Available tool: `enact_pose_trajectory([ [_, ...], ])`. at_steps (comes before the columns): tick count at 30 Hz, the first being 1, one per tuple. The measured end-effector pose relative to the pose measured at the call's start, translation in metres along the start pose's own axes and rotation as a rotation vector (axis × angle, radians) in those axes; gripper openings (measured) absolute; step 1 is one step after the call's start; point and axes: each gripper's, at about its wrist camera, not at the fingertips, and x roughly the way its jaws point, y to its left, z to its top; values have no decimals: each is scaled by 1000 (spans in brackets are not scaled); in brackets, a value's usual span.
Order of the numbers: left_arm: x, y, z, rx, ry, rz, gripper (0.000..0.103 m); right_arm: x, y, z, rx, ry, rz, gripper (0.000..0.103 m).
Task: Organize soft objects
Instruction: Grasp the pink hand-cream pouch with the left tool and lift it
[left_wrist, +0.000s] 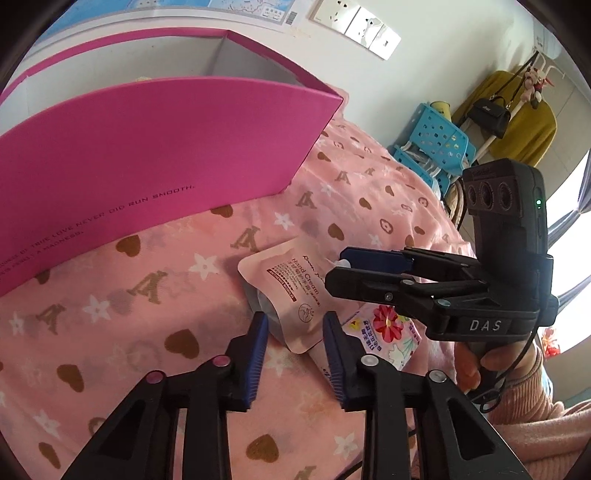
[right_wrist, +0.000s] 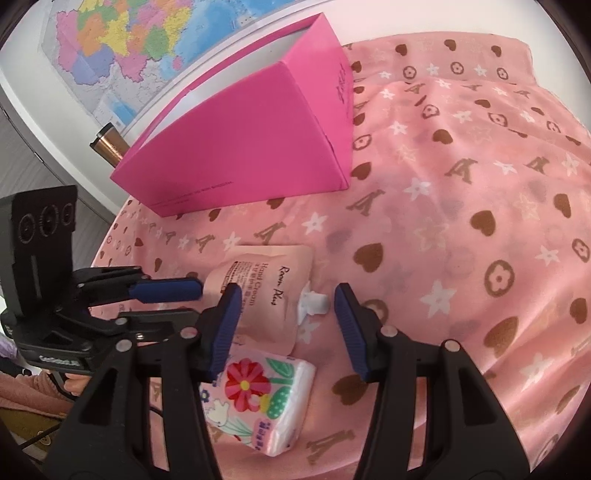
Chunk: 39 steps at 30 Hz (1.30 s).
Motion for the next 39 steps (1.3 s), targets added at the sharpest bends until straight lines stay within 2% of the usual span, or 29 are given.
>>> enact_pose_trajectory([
  [14,-1,-1,1,-14,4,-22,29,-1,4,-2,-4,-16,-7,52],
  [24,-35,-14,6,31,-88,-17,29,-15,19,2,-30,-56,-1,51],
  [39,-79,-18,19,61,-202,4,29,-40,49,27,-102,-141,40,50],
])
